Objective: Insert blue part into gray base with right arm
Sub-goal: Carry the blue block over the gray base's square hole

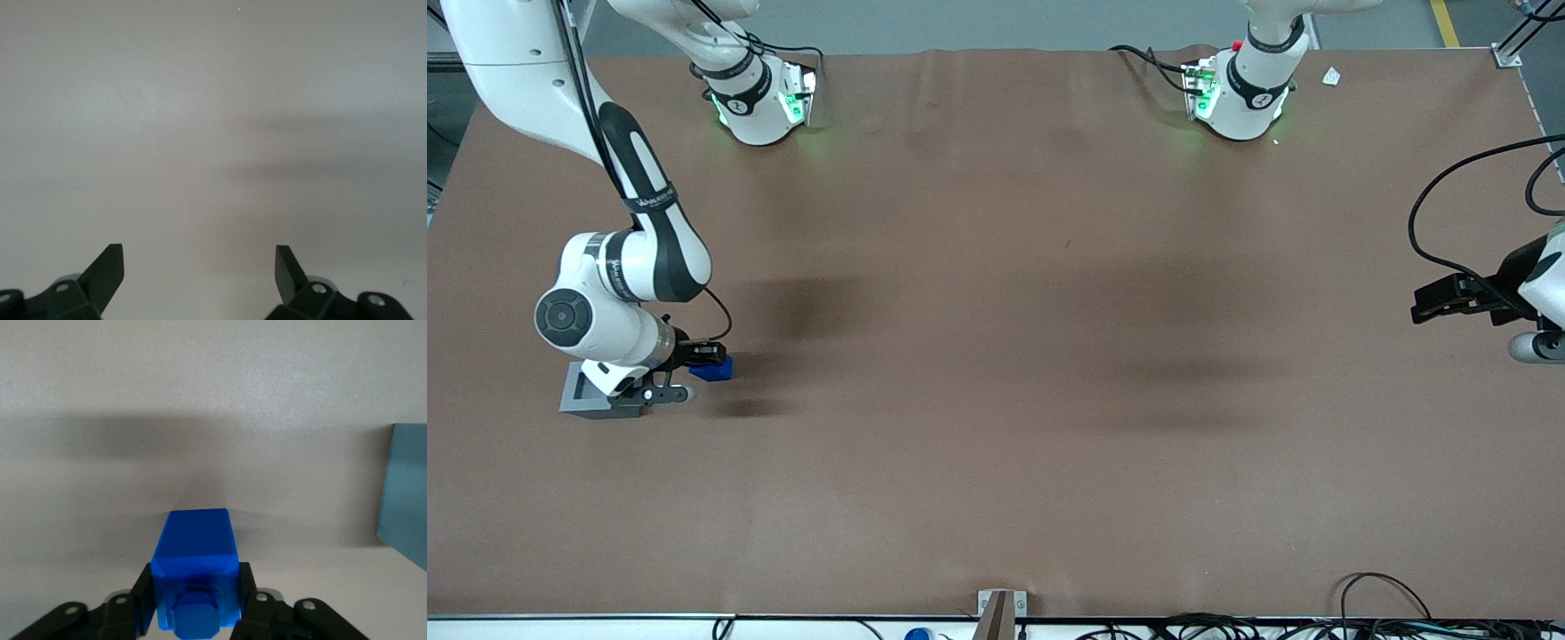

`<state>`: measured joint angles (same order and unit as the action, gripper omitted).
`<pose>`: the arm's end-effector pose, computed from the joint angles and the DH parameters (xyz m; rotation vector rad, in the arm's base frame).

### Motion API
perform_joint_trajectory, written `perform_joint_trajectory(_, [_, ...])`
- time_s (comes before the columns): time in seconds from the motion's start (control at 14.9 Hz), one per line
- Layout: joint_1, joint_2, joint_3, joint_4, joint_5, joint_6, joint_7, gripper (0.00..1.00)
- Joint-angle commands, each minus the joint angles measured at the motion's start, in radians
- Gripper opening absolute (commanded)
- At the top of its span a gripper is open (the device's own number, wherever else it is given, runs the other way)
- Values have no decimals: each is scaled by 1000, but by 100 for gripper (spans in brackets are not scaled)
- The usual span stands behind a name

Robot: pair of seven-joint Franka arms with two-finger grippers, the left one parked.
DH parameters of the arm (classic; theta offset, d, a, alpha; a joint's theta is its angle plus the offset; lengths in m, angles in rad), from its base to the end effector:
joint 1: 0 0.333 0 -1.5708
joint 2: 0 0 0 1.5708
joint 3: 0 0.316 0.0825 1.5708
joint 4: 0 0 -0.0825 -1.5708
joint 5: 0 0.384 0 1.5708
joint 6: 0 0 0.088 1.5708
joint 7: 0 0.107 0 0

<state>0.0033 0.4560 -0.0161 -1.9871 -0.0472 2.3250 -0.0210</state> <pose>0.5981 -0.0083 0.2228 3.0978 0.0678 -0.1842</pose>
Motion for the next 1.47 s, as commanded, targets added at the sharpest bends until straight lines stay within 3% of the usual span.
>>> perform_joint_trajectory(0.0, [-19, -10, 10, -15, -22, 5, 9, 22])
perform_joint_trajectory(0.4, [-31, -25, 10, 40, -22, -97, 13, 6])
perform_joint_trajectory(0.6, [-32, -36, 10, 128, -22, -252, 15, 6])
perform_joint_trajectory(1.41, [-108, -48, 10, 260, -8, -354, 6, 3])
